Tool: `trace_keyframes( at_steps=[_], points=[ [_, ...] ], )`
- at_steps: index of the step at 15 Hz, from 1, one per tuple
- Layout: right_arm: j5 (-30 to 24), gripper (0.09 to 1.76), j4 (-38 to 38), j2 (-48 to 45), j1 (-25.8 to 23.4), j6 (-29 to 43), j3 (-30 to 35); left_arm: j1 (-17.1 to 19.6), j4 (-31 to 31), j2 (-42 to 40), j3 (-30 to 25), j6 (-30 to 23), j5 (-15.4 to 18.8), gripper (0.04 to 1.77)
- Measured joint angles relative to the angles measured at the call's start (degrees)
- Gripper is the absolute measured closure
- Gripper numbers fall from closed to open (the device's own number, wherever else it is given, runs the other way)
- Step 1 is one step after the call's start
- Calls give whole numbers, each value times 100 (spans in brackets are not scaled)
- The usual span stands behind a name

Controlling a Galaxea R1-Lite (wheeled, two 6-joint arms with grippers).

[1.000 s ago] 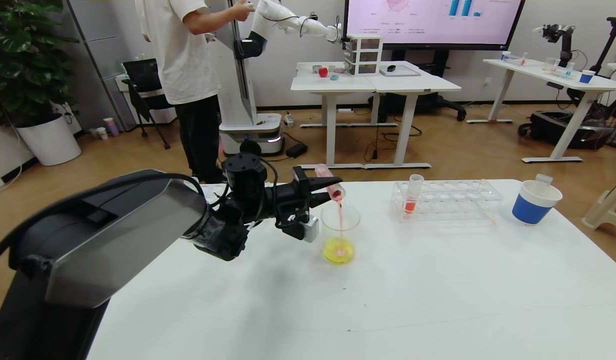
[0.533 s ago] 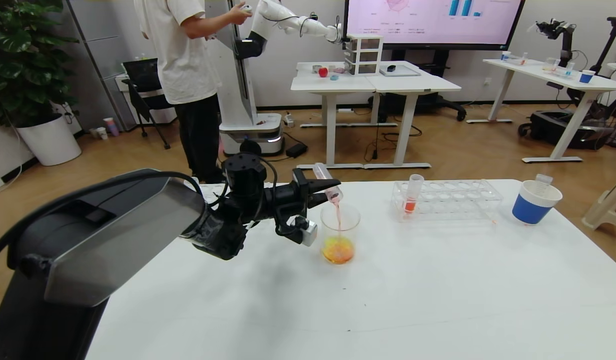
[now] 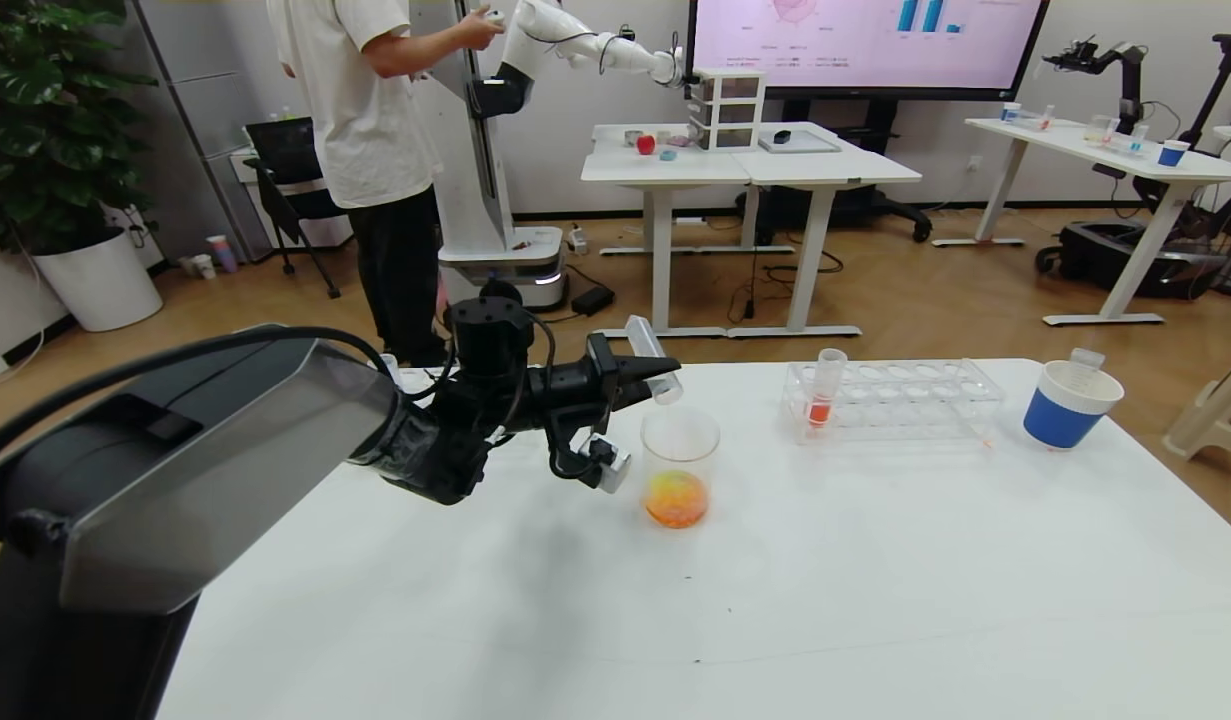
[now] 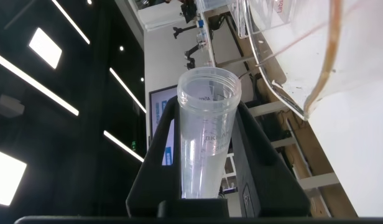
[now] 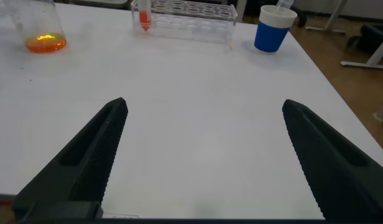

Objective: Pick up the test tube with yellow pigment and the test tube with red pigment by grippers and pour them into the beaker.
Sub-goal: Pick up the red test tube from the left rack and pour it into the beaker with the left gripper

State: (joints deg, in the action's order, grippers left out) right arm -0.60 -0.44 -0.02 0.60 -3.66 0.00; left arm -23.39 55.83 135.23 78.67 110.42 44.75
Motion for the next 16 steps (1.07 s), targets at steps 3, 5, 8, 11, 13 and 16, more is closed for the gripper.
trace_keyframes(
  at_steps=[3,5,8,11,13,16],
  points=[
    [0,11,0,0,0,-2,0,-17,-18,-67,9,-111,0,131],
    [0,11,0,-2,0,-2,0,-17,4,-122,-26,-535,-10,131],
    [0,11,0,0,0,-2,0,-17,98,-334,-193,-1648,-446,131],
    [0,11,0,-2,0,-2,0,-6,549,-574,-491,-3527,-1163,131],
    [0,11,0,0,0,-2,0,-24,1300,-645,-703,-5163,-2206,131],
    [0,11,0,0,0,-4,0,-116,1836,-730,-995,-7457,-4074,131]
  ],
)
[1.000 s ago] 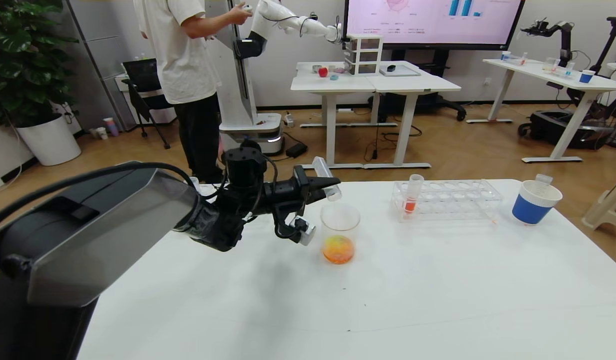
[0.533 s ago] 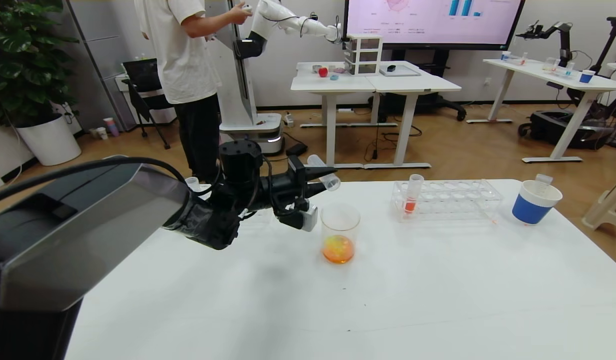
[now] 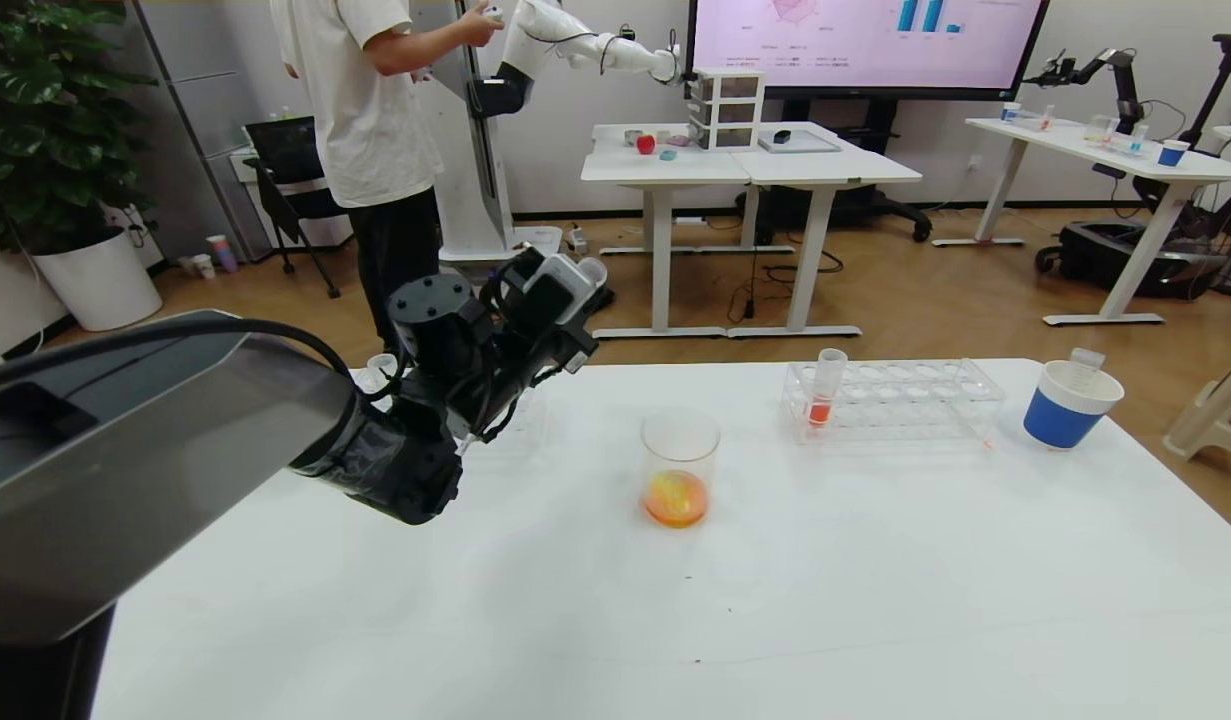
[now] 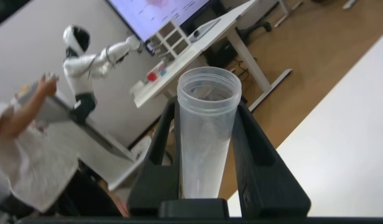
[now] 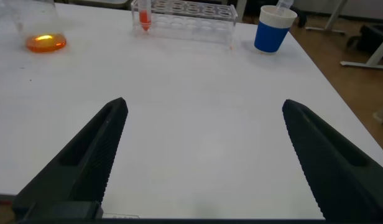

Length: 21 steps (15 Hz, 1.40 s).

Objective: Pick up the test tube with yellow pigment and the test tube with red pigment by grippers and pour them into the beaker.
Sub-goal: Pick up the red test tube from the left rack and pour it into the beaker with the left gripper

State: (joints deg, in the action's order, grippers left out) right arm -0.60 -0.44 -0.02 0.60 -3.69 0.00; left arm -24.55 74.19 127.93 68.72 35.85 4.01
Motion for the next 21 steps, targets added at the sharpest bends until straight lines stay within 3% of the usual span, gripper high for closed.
trace_keyframes(
  at_steps=[2,5,7,9,13,15,18,21],
  points=[
    [0,11,0,-2,0,0,0,-33,65,-116,-83,-1091,-907,131],
    [0,11,0,0,0,1,0,-46,-280,-358,-127,-2302,-1919,131],
    [0,11,0,-2,0,1,0,-46,-939,-585,-185,-3027,-2402,131],
    [0,11,0,-2,0,0,0,-44,-1432,-825,-295,-3533,-2575,131],
    [2,11,0,-2,0,0,0,50,-1432,-1162,-645,-3711,-2583,131],
    [0,11,0,-2,0,0,0,378,-1435,-1363,-844,-3775,-2423,131],
    [0,11,0,-2,0,0,0,1329,-1441,-1720,-1131,-3802,-1746,131],
    [0,11,0,-2,0,1,0,2600,-1447,-2027,-1352,-3872,-740,131]
  ],
)
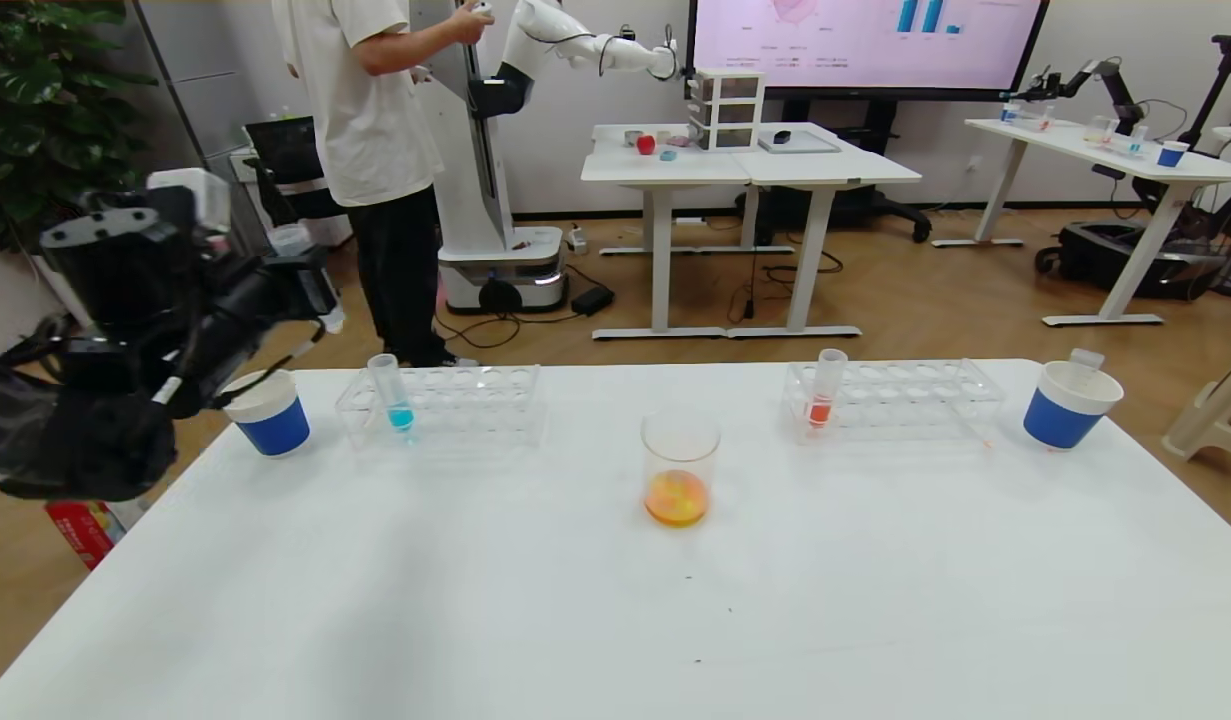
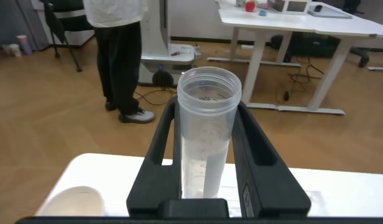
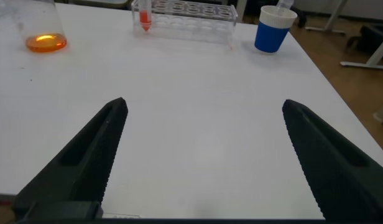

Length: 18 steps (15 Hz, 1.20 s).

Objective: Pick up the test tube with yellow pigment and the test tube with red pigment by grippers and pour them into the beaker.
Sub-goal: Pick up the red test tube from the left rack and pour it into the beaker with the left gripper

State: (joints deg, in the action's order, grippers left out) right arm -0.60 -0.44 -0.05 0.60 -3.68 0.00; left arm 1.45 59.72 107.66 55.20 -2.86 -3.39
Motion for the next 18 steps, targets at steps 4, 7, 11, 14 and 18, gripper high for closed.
trace_keyframes(
  at_steps=[4,7,11,14,18],
  points=[
    [0,11,0,2,0,0,0,1291,12,4,-77,-93,768,131],
    [2,11,0,2,0,-1,0,1543,44,288,-40,-176,790,131],
    [0,11,0,0,0,0,0,1602,678,898,59,-173,750,131],
    [0,11,0,0,0,-1,0,1602,1100,1530,133,-145,729,131],
    [0,11,0,0,0,0,0,1586,1616,2192,157,-140,722,131]
  ],
)
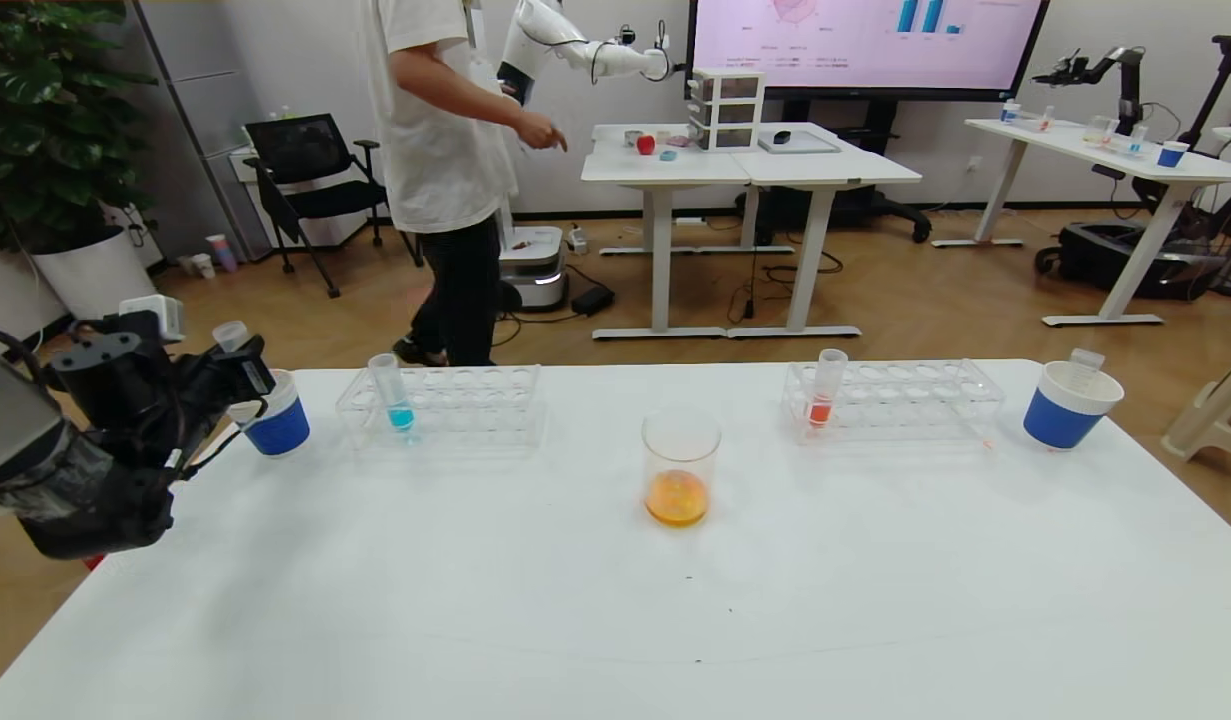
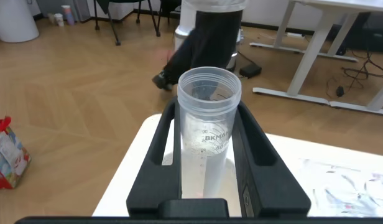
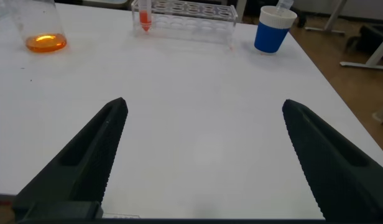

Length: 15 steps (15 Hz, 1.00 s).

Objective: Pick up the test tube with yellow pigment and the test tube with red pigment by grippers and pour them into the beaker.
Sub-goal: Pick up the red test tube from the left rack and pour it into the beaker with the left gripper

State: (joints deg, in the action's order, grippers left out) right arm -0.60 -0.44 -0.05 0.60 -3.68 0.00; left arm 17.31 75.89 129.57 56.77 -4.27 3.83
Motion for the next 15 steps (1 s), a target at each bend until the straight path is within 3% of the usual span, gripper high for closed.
trace_keyframes(
  at_steps=[6,7,10,11,13,15],
  points=[
    [0,11,0,2,0,2,0,24,46,226,-112,0,7,130],
    [0,11,0,0,0,0,0,22,62,218,-143,0,16,117],
    [2,11,0,2,0,-1,0,10,63,174,-168,9,20,19],
    [0,11,-2,0,0,0,0,-1,52,135,-162,6,20,7],
    [0,11,0,2,0,0,0,-95,-4,-55,-101,2,11,6],
    [0,11,0,0,0,0,0,-463,-364,-435,54,-2,-107,6]
  ],
)
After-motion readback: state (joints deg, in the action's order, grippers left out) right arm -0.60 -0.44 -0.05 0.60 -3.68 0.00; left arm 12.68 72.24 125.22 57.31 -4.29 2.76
